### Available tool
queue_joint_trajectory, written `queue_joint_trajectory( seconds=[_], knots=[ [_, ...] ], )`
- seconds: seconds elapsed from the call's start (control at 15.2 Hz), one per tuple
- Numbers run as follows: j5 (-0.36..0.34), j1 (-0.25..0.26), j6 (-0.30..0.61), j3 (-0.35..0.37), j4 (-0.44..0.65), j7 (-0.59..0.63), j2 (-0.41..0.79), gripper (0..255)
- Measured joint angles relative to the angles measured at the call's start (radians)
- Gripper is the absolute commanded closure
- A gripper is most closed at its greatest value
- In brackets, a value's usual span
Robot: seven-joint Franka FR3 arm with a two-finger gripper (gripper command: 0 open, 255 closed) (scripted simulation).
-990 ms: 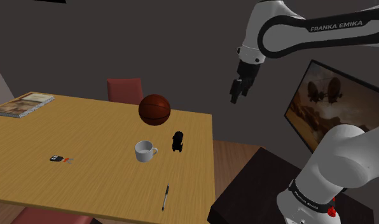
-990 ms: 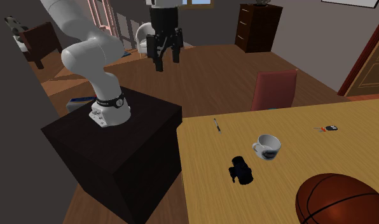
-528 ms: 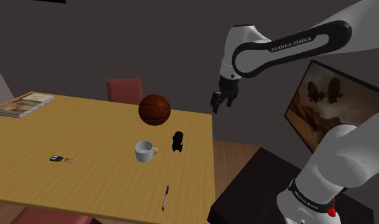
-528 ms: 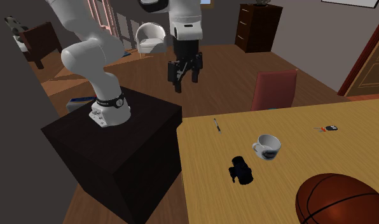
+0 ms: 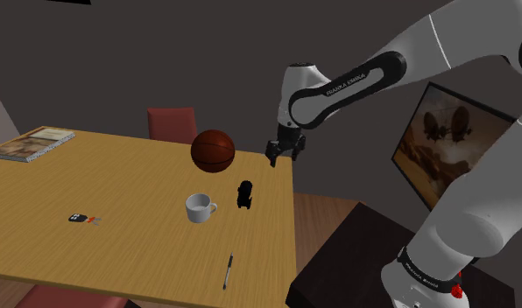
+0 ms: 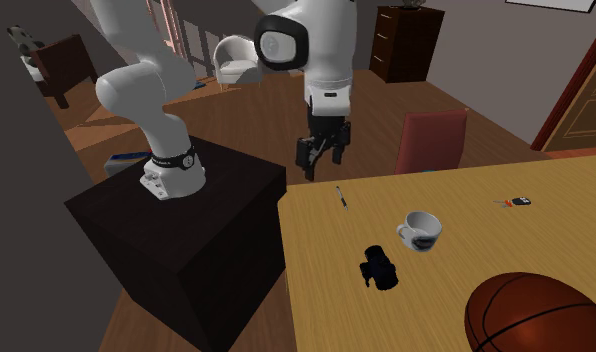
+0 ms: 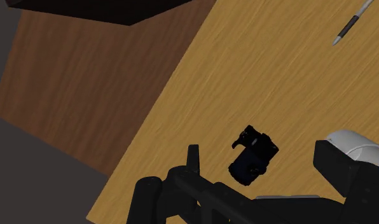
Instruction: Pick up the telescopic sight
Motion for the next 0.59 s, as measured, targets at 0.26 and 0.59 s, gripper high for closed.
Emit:
queue_joint_trajectory(
  seconds=[0.26,0.59],
  knots=[
    [-0.024,0.002,0.079,0.01,0.068,0.109,0.152,0],
    [-0.058,0.017,0.143,-0.004,0.211,0.234,0.364,0]
  ],
)
